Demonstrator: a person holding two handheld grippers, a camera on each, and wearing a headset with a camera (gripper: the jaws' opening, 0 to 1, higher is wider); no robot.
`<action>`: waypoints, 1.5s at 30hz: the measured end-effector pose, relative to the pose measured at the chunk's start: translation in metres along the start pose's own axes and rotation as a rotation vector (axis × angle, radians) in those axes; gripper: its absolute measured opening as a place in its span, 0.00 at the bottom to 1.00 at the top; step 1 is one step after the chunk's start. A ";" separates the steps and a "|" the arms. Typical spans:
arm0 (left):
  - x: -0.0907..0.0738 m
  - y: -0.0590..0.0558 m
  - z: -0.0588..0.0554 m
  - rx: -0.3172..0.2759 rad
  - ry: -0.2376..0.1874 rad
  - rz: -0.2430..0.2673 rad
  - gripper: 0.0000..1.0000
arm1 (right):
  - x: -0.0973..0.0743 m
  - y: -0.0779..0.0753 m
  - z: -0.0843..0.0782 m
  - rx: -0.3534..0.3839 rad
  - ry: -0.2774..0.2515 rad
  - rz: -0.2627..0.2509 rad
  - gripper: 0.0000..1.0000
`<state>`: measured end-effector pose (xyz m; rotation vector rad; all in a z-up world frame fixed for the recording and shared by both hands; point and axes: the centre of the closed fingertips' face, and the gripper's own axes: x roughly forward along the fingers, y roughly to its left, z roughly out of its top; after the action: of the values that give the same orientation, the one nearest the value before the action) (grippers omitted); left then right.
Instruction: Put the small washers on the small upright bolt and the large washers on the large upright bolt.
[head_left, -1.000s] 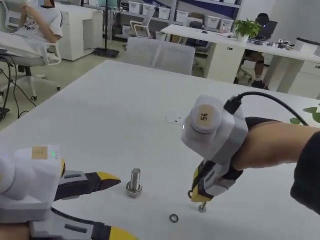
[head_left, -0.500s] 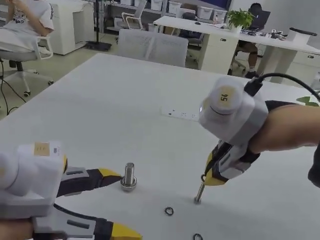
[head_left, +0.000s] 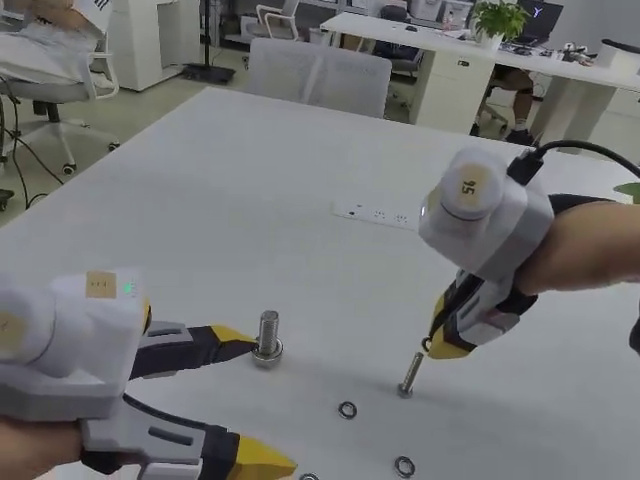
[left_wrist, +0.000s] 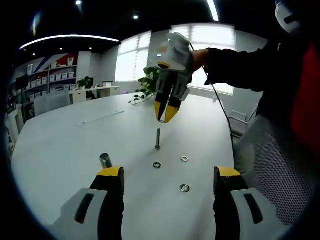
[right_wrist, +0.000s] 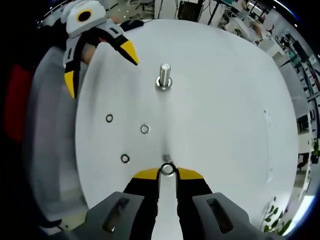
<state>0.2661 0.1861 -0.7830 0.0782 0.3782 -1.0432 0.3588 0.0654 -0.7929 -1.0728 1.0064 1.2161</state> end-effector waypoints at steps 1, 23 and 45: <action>0.000 0.000 0.000 0.000 0.000 0.000 0.73 | 0.001 0.000 0.000 0.001 0.000 0.003 0.13; 0.002 0.002 -0.003 -0.008 0.001 -0.004 0.72 | 0.016 0.000 -0.002 -0.004 0.012 0.027 0.13; 0.002 0.004 -0.005 -0.013 0.005 0.003 0.71 | 0.027 0.001 -0.003 -0.001 0.009 0.045 0.13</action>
<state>0.2692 0.1881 -0.7886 0.0693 0.3891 -1.0379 0.3604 0.0679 -0.8205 -1.0621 1.0418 1.2485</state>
